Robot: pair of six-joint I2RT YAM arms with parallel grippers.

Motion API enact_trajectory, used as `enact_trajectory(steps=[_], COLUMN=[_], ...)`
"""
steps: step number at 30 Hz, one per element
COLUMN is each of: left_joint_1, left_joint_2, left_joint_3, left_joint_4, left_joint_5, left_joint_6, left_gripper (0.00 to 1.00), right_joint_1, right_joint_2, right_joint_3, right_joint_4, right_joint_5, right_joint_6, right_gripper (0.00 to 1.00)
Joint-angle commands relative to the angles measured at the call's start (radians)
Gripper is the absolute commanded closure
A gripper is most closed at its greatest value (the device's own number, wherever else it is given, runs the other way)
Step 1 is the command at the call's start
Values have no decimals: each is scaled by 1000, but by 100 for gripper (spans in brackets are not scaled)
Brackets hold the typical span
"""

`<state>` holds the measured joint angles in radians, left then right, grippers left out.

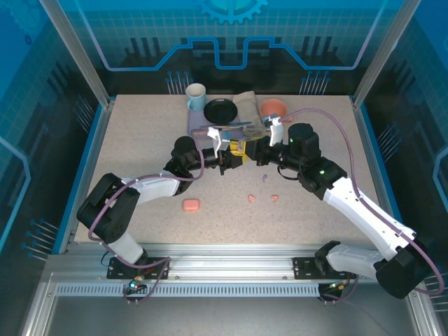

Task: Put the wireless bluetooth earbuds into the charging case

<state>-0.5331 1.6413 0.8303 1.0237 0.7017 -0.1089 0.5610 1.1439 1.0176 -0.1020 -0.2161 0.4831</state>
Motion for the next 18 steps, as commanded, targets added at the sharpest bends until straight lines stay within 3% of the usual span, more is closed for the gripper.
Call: enact_trajectory(steps=[1,18], left_joint_1=[-6,-7], left_joint_2=[-9,-5], left_joint_3=[37,30], left_joint_4=[41,20], left_joint_5=[21,33], left_joint_6=[-29,-31], left_gripper=[100,100], right_joint_1=[19,20], right_joint_2=[2,-2], right_joint_3=[-17,3], right_joint_4=[63,69], right_joint_5=[35,82], right_joint_6=[-20,-30], right_gripper=[83,86])
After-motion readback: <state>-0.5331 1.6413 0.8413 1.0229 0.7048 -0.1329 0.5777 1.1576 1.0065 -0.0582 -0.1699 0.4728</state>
